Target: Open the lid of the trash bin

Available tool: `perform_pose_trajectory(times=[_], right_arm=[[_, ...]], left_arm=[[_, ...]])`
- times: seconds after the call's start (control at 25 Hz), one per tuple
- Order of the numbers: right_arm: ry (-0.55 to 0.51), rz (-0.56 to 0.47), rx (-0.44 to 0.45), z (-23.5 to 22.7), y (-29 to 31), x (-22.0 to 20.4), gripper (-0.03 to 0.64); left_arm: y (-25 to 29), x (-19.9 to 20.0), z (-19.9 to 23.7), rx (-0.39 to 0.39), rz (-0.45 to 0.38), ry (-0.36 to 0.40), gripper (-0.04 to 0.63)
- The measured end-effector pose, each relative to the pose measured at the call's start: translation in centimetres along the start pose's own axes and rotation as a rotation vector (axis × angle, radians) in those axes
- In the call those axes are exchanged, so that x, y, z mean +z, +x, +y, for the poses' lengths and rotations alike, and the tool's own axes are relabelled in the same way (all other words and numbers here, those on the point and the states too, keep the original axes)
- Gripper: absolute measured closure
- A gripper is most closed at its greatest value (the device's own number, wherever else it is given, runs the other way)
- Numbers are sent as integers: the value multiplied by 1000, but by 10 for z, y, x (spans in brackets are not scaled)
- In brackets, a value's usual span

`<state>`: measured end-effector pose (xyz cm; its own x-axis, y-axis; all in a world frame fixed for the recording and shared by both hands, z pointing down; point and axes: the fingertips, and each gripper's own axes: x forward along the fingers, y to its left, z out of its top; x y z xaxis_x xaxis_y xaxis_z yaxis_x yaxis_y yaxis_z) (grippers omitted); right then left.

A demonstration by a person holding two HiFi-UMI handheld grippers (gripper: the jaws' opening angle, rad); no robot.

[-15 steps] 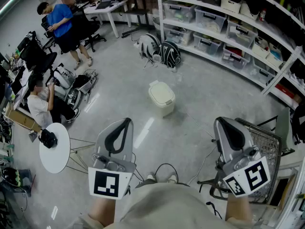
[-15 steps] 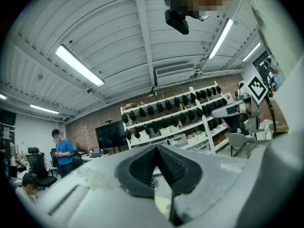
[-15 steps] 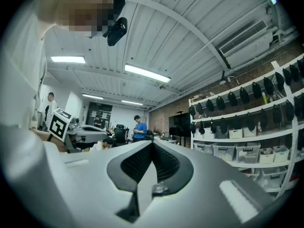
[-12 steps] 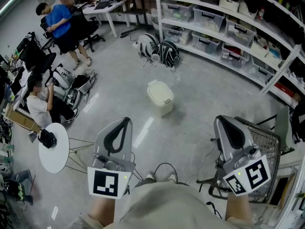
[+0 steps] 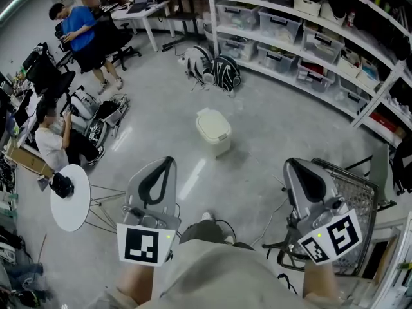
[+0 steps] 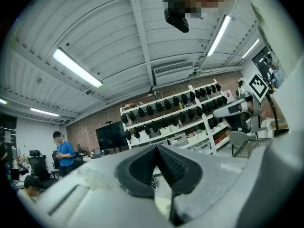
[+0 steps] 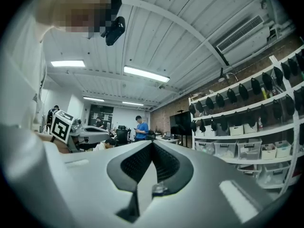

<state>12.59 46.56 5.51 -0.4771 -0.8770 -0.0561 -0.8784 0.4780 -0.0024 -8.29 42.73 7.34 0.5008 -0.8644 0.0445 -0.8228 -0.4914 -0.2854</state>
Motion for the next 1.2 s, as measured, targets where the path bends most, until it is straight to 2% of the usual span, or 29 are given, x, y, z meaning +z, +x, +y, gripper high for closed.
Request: perform_pose_trajectory(times=[0.28,0.6,0.88,1.2], right_arm=[[0,15,22,-3,18,-11,614],[25,60,26,-25,75,-42,614],[43,117,26,-49,171,-58,614],[56,172,2,-91,307,-65,614]], left_arm=[[13,-14,6,-4,12,-22,594],[65,-40,31,-23,22,-38,594],[142,-61,86,-64,46,-30,594],[260,-78,168,-126,54,-18,594]])
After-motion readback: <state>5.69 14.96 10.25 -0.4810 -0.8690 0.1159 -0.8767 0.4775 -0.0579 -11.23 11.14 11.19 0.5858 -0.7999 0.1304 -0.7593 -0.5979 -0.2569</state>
